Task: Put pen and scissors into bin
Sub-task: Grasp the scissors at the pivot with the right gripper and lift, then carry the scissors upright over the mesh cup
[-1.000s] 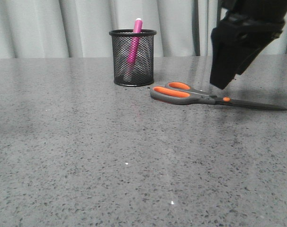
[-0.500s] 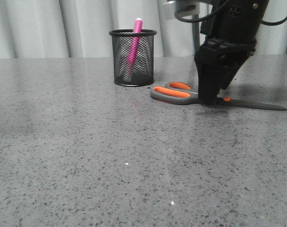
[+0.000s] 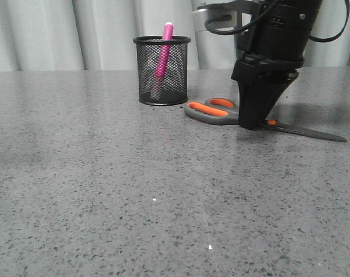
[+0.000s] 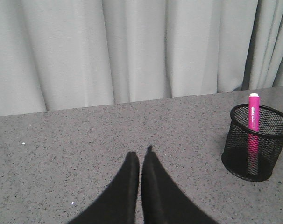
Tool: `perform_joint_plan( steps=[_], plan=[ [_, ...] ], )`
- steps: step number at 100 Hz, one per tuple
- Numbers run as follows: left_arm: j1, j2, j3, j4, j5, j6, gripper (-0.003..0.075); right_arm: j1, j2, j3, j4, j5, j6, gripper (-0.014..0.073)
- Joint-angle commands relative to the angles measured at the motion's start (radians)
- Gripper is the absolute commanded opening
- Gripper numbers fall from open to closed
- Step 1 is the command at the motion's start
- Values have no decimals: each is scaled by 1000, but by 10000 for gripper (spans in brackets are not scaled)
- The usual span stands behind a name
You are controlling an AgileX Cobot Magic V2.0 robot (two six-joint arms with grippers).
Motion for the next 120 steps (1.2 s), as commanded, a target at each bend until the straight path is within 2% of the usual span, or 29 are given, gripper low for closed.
perform_joint_plan(
  steps=[1,25,39,48,58,74,108,120],
  plan=[
    [3,-9,-28,-13,-70,-1,-19,-2,-25,-26,0,-25,-12,-74],
    [3,-9,-28,-28,-70,-1,-19,-12,-103,-59,80,-27,-12,-75],
    [3,-9,-28,-32,-70,-1,-19,-63,-226,-16,167,-105,-12,-75],
    [3,-9,-28,-32,-70,-1,-19,-99,-323,50,243,-236,-12,-75],
    [3,-9,-28,-32,-70,-1,-19,-108,-419,155,329,-453,-15,-75],
    [3,-9,-28,-41,-70,-1,-19,-48,-473,239,488,-758,-88,-76],
    [3,-9,-28,-41,-70,-1,-19,159,-285,192,492,-1357,-87,-76],
    [3,-9,-28,-41,-70,-1,-19,188,-190,123,492,-1461,-87,-76]
  ],
)
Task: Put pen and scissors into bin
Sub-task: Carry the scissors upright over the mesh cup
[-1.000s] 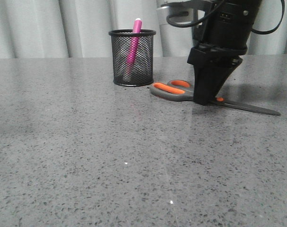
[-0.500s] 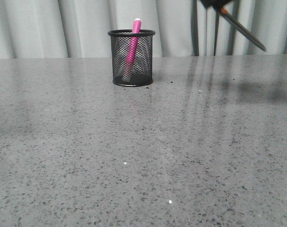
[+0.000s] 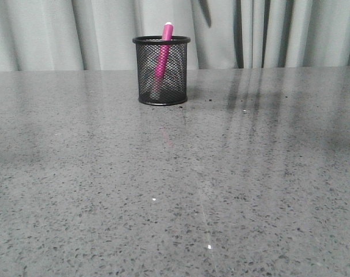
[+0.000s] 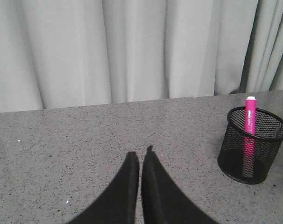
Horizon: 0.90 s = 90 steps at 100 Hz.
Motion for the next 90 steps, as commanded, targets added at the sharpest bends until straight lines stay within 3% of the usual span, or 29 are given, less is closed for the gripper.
perform_joint_plan(
  steps=[1,27,56,90],
  plan=[
    [3,-9,-28,-11,-70,-1,-19,15,18,-84,0,-179,-11,-76],
    [3,-9,-28,-11,-70,-1,-19,27,129,-199,0,-197,-3,-76],
    [3,-7,-28,-11,-70,-1,-19,31,195,-193,0,-251,108,-76],
    [3,-7,-28,-11,-70,-1,-19,60,199,-110,0,-307,110,-76]
  ],
)
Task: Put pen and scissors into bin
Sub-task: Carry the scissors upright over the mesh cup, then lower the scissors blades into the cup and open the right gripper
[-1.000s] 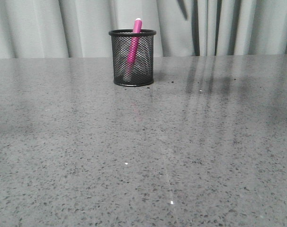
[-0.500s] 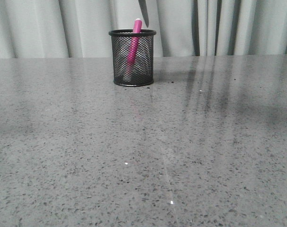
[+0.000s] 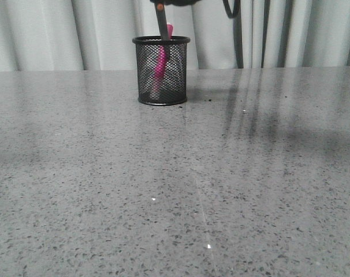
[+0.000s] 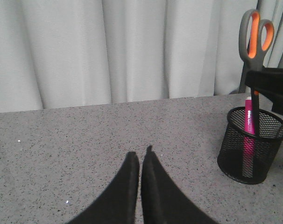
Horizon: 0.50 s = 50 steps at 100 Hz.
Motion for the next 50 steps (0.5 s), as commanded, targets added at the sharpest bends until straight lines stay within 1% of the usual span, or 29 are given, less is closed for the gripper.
perform_joint_plan(
  steps=[1,6,13,32,50],
  plan=[
    [3,-7,-28,-11,-70,-1,-19,2,-57,11,-18,-120,3,-76],
    [3,-7,-28,-11,-70,-1,-19,6,-57,42,-18,-166,3,-76],
    [3,-7,-28,-11,-70,-1,-19,8,-57,66,-18,-189,3,-76],
    [3,-7,-28,-11,-70,-1,-19,8,-57,84,-18,-185,44,-76],
    [3,-7,-28,-11,-70,-1,-19,21,-57,85,-18,-168,44,-76]
  ],
)
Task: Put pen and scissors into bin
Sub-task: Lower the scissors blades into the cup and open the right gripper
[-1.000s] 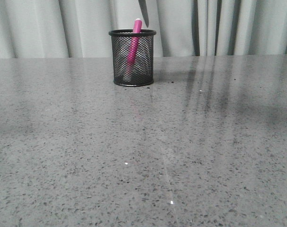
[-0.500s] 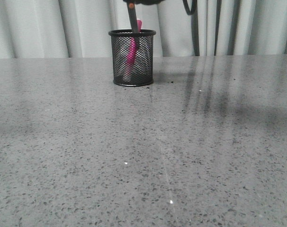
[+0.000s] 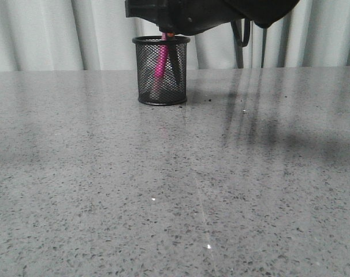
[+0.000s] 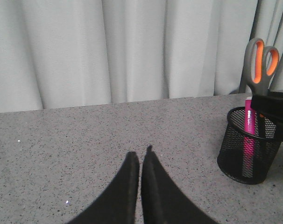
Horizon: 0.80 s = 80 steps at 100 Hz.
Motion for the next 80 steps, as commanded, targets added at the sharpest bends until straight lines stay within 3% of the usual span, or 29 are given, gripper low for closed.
perform_joint_plan(
  steps=[1,54,64,80],
  plan=[
    [3,-7,-28,-11,-70,-1,-19,5,-57,-24,-19,-69,5,-76],
    [3,-7,-28,-11,-69,-1,-19,8,-55,3,-19,-37,5,-60],
    [3,-7,-28,-11,-67,-1,-19,8,-55,3,-19,-37,5,11],
    [3,-7,-28,-11,-62,-1,-19,8,-55,3,-19,-34,5,240]
  ],
)
